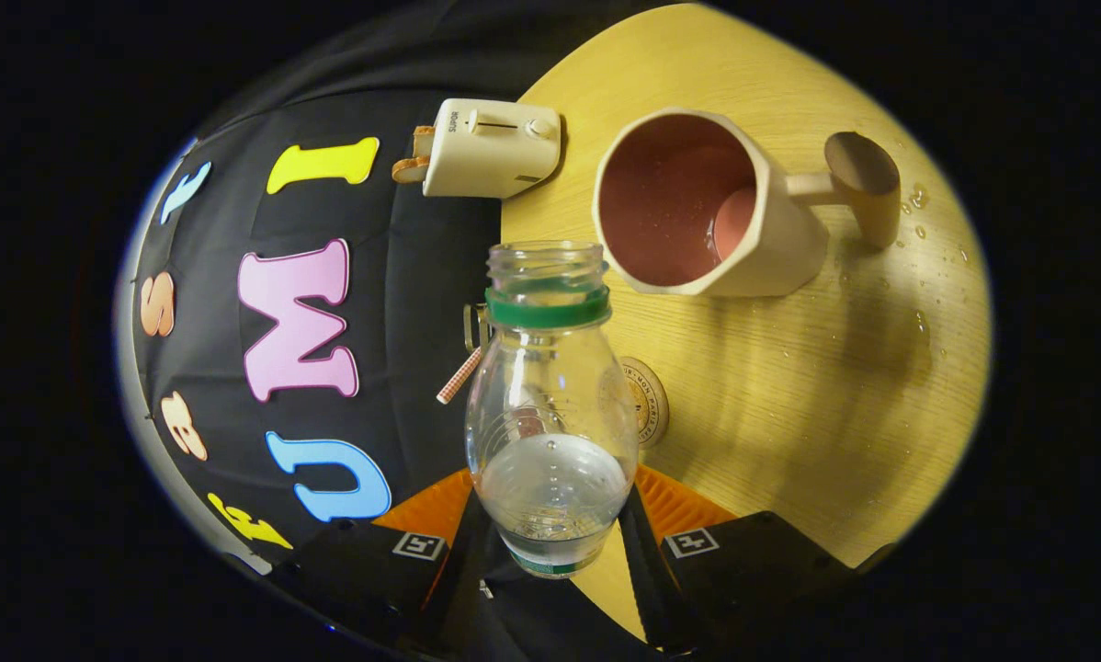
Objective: Take the bottle from table, then pour the juice into the cup, finally place the bottle on the coaster
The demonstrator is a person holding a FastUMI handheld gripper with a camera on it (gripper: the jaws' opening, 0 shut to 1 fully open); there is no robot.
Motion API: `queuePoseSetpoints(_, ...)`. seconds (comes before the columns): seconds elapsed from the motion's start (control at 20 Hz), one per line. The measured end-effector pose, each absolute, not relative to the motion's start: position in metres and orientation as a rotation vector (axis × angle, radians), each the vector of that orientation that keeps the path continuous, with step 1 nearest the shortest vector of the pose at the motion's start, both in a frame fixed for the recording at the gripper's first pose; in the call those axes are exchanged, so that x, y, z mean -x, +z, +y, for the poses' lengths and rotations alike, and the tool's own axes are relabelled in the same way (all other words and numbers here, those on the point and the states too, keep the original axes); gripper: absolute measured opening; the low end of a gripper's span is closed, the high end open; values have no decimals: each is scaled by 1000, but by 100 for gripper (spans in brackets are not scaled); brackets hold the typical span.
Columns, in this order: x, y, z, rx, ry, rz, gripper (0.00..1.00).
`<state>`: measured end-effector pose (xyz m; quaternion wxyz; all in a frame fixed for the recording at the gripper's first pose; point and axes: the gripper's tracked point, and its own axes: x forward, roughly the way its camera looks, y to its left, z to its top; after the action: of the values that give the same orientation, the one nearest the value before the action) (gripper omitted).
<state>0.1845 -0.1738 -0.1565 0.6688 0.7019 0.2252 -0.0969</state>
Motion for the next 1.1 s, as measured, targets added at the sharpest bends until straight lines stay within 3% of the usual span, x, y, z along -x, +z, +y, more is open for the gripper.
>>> queuePoseSetpoints(1.1,-200,-160,-186,-1848,-313,551,72)
